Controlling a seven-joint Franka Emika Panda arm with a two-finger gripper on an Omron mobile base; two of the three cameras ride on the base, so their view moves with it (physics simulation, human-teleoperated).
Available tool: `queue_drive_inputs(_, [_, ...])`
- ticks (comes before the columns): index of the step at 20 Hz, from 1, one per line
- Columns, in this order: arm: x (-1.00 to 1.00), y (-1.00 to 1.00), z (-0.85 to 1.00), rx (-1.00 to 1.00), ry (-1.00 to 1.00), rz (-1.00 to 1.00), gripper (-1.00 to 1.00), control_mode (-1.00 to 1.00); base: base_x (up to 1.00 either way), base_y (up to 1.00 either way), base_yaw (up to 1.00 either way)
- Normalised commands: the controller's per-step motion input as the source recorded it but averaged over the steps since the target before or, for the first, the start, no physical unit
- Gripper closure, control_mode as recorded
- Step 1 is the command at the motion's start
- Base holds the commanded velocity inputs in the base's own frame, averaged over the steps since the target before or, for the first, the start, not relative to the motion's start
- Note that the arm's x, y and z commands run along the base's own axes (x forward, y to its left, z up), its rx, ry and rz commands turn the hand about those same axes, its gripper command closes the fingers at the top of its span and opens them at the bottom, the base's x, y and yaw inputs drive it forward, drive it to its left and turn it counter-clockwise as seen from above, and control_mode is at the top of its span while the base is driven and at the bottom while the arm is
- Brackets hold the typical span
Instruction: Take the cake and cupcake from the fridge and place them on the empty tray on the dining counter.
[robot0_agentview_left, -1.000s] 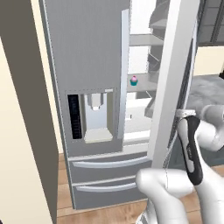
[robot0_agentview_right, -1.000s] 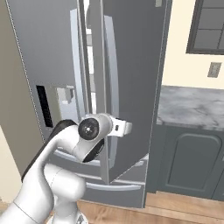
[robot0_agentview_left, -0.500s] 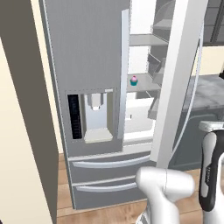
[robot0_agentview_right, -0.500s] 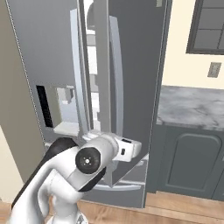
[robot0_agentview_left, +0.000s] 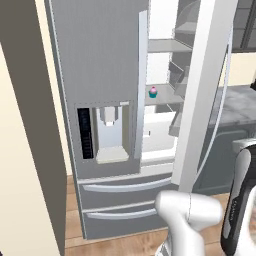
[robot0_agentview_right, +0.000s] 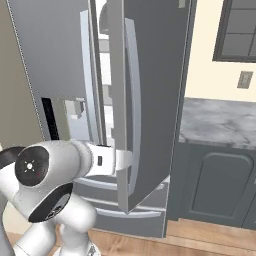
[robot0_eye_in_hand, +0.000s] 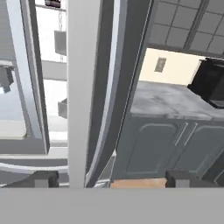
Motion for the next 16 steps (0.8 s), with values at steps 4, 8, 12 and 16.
queue_drive_inputs(4, [-0.11,1.0,-0.02,-0.45,0.17,0.0,-1.0,-1.0,0.0,0.0,0.0])
queue_drive_inputs(8, [0.0,0.99,-0.19,-0.42,0.18,0.0,-1.0,-1.0,0.0,0.0,0.0])
queue_drive_inputs(12, [0.08,0.63,-0.25,-0.33,0.18,0.0,-1.0,-1.0,0.0,0.0,0.0])
queue_drive_inputs(16, [0.37,0.35,-0.09,-0.23,0.21,0.0,-1.0,-1.0,0.0,0.0,0.0])
